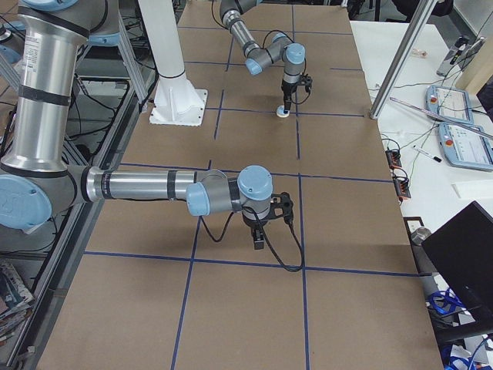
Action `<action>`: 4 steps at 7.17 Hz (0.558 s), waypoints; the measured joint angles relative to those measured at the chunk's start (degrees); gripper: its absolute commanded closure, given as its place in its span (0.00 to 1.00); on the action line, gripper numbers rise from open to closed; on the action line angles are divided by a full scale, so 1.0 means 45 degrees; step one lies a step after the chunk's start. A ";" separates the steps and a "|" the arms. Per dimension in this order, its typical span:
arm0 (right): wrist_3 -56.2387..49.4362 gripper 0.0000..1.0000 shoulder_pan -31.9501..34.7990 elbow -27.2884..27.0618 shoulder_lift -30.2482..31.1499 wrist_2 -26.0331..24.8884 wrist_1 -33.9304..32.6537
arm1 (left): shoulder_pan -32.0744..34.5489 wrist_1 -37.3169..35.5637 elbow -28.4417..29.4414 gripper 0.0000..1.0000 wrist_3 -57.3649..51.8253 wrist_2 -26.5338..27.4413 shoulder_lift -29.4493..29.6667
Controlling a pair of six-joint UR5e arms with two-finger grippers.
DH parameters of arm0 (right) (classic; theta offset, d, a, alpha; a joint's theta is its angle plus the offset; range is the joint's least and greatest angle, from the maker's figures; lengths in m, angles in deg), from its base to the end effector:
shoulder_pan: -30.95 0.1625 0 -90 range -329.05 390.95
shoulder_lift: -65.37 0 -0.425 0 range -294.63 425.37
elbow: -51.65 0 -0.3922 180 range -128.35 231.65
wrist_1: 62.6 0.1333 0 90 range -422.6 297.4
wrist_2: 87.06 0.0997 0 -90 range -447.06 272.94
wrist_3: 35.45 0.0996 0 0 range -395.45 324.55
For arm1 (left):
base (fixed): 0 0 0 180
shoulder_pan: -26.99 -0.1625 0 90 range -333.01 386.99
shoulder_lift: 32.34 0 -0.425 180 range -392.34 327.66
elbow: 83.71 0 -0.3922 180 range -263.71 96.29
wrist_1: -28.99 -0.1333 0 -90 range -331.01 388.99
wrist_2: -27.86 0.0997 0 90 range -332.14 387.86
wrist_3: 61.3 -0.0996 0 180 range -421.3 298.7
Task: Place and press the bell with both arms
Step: 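Lower the bell onto the center crossing and open the left gripper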
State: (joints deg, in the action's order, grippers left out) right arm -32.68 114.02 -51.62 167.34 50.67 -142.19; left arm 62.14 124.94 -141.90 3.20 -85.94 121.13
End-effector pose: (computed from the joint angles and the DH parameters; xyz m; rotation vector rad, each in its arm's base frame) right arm 0.0091 -0.4193 0.6147 0.1216 -0.8440 -0.1533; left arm 0.6403 -0.5647 0.1578 -0.0189 0.7598 -0.0239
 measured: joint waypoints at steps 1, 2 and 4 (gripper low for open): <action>0.0086 0.00 -0.0111 -0.0013 -0.0212 -0.0001 0.0299 | 0.0310 -0.0030 -0.0282 0.00 0.0017 -0.0060 -0.0031; 0.0647 0.00 -0.0371 -0.0033 -0.0488 0.0002 0.0807 | 0.0708 -0.0092 -0.0769 0.00 0.0026 -0.0117 -0.0075; 0.4073 0.00 -0.1859 -0.0067 -0.1482 0.0023 0.2760 | 0.1670 -0.0427 -0.2470 0.00 0.0005 -0.0764 -0.0830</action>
State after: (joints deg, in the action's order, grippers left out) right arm -14.35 105.66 -51.92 160.67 50.78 -129.77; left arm 69.66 123.01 -153.01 3.23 -89.38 117.39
